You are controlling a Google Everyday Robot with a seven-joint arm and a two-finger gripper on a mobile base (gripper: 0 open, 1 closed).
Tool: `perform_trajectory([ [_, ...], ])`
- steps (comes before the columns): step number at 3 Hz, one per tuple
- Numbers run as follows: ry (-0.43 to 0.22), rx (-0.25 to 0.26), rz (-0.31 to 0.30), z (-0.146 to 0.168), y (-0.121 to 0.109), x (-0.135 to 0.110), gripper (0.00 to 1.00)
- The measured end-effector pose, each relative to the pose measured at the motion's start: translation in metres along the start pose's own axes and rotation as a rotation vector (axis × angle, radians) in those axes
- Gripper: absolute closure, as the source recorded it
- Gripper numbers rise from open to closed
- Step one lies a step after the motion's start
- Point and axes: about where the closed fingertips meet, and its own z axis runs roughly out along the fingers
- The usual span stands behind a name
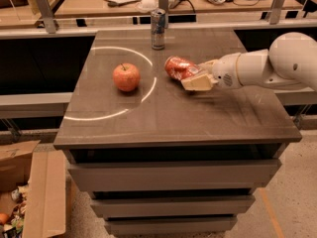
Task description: Move coke can near apple
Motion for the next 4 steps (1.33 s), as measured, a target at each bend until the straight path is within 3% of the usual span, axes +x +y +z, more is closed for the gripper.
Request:
perform_trajectory([
  [1, -0.026, -0.033, -0.015, 0.012, 0.011, -0.013, 1.0],
  [3, -0.02, -0.093, -0.036, 0.04, 0.034, -0.024, 1.0],
  [4, -0.007, -0.126, -0.038, 0.05, 0.041, -0.023, 0.85],
])
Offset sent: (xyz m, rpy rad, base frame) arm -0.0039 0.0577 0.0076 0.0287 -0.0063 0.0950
